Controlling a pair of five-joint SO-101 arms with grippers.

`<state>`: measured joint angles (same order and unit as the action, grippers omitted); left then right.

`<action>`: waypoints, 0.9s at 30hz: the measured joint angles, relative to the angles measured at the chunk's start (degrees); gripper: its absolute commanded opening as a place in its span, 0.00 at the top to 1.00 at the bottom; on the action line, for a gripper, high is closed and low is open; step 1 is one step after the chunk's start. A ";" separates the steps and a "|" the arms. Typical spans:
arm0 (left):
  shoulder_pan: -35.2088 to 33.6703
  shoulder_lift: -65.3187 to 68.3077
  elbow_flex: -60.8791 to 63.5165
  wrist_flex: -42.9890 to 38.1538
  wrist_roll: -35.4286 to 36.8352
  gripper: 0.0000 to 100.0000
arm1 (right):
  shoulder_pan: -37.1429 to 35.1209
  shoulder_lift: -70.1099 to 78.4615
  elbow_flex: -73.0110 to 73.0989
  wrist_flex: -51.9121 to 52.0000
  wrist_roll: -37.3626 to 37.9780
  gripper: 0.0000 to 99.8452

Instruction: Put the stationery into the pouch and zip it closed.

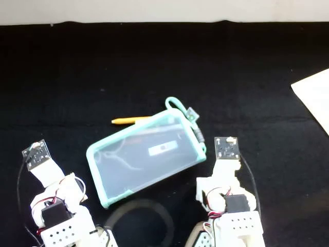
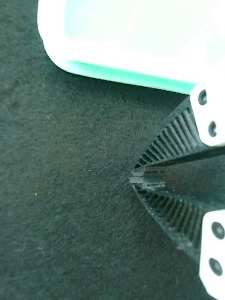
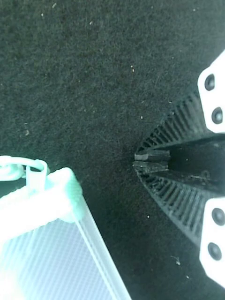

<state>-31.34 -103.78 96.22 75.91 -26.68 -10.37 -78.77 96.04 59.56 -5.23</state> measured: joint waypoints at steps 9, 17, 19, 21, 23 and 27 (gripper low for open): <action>0.00 0.00 0.00 0.00 0.00 0.99 | 0.00 0.00 0.00 0.00 0.00 0.99; 0.00 0.00 0.00 0.00 0.00 0.99 | 0.00 0.00 0.00 0.00 0.00 0.99; 0.00 0.00 0.00 0.00 0.00 0.99 | 0.00 0.00 0.00 0.00 0.00 0.99; 0.00 0.00 0.00 0.00 0.00 0.99 | 0.00 0.00 0.00 0.00 0.00 0.99; 0.00 0.00 0.00 0.00 0.00 0.99 | 0.00 0.00 0.00 0.00 0.00 0.99; 0.00 0.00 0.00 0.00 0.00 0.99 | 0.00 0.00 0.00 0.00 0.00 0.99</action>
<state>-31.34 -103.78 96.22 75.91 -26.68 -10.37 -78.77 96.04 59.56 -5.23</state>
